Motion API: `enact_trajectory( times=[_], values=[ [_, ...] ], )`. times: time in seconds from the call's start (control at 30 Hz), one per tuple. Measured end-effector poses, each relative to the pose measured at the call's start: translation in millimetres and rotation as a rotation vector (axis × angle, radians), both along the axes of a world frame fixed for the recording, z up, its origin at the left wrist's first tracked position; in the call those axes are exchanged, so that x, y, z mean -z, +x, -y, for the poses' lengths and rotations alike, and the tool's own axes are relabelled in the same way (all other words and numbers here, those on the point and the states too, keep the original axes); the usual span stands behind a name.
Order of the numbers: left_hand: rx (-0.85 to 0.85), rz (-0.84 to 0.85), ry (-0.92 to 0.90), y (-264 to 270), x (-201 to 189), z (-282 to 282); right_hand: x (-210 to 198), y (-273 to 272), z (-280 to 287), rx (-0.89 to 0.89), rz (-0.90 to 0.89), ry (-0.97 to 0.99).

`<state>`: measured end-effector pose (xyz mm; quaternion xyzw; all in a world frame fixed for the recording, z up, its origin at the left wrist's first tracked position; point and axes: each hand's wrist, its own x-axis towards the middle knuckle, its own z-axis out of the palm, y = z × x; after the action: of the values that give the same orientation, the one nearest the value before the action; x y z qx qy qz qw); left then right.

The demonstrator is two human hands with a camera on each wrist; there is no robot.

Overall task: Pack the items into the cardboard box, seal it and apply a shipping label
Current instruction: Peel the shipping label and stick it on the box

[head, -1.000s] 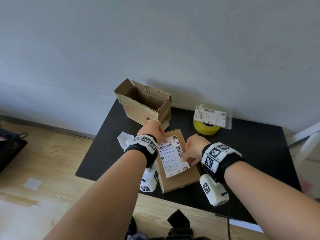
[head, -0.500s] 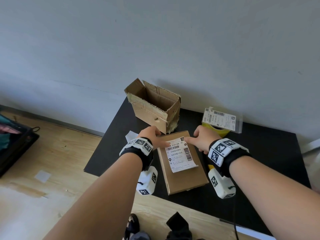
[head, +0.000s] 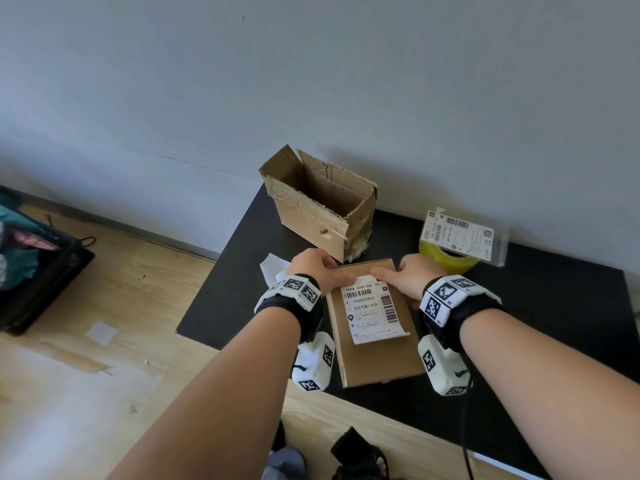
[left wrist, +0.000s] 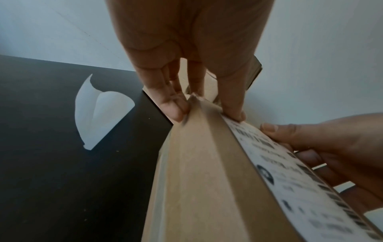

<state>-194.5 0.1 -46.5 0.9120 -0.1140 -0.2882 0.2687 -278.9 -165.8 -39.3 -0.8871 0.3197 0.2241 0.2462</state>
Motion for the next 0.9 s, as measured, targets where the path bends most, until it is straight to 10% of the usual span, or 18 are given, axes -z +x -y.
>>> enact_trajectory(
  times=[0.9],
  values=[
    [0.235,0.035,0.09,-73,-4,-16,-10,-70,-21,-0.15,-0.088,0.058]
  ],
)
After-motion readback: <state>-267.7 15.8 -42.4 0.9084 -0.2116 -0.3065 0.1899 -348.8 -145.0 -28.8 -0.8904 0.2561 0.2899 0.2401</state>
